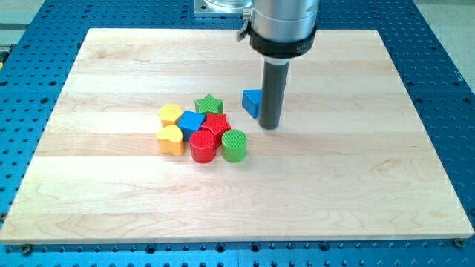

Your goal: Move the blue triangle to the left of the green star

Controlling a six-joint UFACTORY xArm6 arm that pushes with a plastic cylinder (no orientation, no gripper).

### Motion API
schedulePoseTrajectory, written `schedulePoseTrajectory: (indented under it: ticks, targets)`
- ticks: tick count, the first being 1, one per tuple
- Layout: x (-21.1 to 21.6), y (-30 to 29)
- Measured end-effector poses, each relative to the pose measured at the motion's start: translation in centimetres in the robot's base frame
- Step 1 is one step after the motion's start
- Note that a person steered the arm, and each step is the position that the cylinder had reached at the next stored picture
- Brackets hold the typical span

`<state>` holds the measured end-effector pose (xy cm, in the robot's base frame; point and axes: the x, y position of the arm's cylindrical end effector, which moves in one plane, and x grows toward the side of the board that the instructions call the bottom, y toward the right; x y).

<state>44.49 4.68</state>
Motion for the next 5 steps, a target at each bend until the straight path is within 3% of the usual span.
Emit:
schedulePoseTrajectory:
  ticks: [2,4,5]
  targets:
    - [-5.6,-2.4]
    - [-11.0,5.7]
    - [-11.7,-2.2]
